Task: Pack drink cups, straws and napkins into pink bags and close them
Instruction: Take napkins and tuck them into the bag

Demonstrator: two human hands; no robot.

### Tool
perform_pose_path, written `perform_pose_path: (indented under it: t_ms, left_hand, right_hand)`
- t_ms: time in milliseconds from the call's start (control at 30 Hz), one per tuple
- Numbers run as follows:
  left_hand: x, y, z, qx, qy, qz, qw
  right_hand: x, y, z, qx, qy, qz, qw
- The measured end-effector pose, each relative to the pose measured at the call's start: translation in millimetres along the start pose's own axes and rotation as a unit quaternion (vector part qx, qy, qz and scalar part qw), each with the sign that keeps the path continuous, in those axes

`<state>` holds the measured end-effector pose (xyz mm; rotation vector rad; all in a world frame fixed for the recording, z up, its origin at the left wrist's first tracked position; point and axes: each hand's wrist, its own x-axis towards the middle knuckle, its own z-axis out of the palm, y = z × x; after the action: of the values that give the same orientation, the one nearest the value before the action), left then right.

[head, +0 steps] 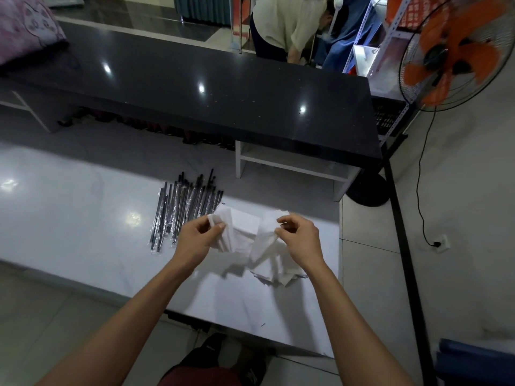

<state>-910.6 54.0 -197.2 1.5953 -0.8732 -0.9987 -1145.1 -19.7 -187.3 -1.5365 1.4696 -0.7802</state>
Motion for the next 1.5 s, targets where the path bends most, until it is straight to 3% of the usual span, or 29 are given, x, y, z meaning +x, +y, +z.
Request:
perform_pose_path:
  t_ms: [133, 233, 533, 633, 767, 900, 967, 1067, 1300, 1500]
  left_hand:
    - [2, 2, -11, -0.011, 0.040, -0.011, 0.999]
    - [1, 5, -16, -0.020, 0.055, -0.010, 0.998]
    - [-15, 19, -26, 0.002, 0.027, 0.037, 0.999]
    - [-19, 21, -43, 0.021, 0.009, 0.051, 0.998]
    - [-24, 13, -74, 0.012, 0.034, 0.040, 0.999]
    - [-32, 3, -111, -0.098, 0.081, -0.025, 0.992]
    - [-38, -3, -133, -0.180, 0.089, -0.068, 0.977]
    - [-48, -9, -165, -0.253, 0.064, -0.114, 0.959]
    - [-75, -24, -244, -0.306, 0.096, -0.121, 0.939]
    - [-103, -44, -331, -0.268, 0.172, -0.079, 0.944]
  right_hand:
    - [6, 3, 1, -0.045, 0.034, 0.018, 0.998]
    - [7, 1, 5, -0.100, 0.066, -0.031, 0.992]
    - [-19, -40, 56, -0.124, -0.102, -0.212, 0.964]
    - [-26, -57, 72, -0.092, -0.168, -0.193, 0.962]
    - [-30, -73, 98, -0.094, -0.177, -0.195, 0.960]
    - [-40, -91, 132, -0.104, -0.140, -0.159, 0.972]
    - [-49, -101, 149, -0.055, -0.105, -0.114, 0.986]
    - [-72, -120, 182, 0.032, -0.122, -0.076, 0.989]
    - [-134, -162, 271, 0.026, -0.197, -0.143, 0.969]
    - [-175, -197, 353, 0.027, -0.151, -0.185, 0.971]
